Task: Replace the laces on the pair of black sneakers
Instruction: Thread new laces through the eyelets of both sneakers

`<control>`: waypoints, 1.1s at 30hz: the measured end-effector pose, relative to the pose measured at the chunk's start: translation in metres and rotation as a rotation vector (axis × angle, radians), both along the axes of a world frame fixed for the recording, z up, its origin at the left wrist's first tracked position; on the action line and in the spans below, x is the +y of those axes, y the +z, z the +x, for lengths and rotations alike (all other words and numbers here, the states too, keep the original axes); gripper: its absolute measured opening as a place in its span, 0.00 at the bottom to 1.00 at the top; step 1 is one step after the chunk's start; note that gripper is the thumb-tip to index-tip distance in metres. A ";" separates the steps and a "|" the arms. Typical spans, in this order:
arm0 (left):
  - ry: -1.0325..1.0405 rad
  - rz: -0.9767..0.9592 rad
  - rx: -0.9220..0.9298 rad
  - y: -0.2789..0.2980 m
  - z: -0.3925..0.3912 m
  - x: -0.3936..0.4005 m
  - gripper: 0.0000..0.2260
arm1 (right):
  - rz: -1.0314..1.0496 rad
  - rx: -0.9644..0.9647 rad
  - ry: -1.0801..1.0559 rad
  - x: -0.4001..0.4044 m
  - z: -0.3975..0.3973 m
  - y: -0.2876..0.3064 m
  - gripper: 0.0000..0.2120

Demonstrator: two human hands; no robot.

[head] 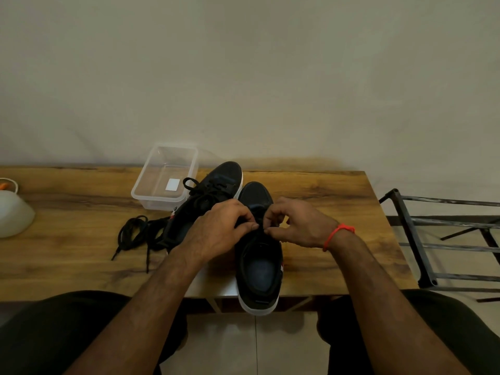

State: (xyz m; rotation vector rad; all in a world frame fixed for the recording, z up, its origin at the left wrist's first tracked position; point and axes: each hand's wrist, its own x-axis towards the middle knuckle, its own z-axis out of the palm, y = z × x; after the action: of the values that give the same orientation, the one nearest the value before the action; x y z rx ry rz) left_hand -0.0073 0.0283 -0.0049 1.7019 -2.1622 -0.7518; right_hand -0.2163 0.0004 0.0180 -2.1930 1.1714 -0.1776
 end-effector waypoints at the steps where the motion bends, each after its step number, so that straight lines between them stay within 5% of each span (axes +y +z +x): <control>1: 0.001 -0.003 0.002 0.000 0.000 0.000 0.03 | -0.003 -0.008 0.000 0.000 0.000 0.000 0.04; 5: 0.000 0.002 0.016 0.000 -0.001 0.000 0.04 | -0.040 0.039 0.000 0.002 0.006 -0.003 0.11; 29: 0.020 0.011 -0.005 -0.004 0.001 0.002 0.04 | 0.277 0.049 0.034 0.000 -0.019 0.011 0.03; 33: -0.010 0.028 0.003 -0.004 0.005 0.000 0.04 | 0.243 0.037 -0.030 0.004 -0.008 0.008 0.12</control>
State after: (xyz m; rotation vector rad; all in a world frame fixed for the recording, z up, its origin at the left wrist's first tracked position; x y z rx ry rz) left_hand -0.0027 0.0281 -0.0085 1.7035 -2.1698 -0.7909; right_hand -0.2240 0.0040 0.0257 -1.9739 1.1808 -0.0061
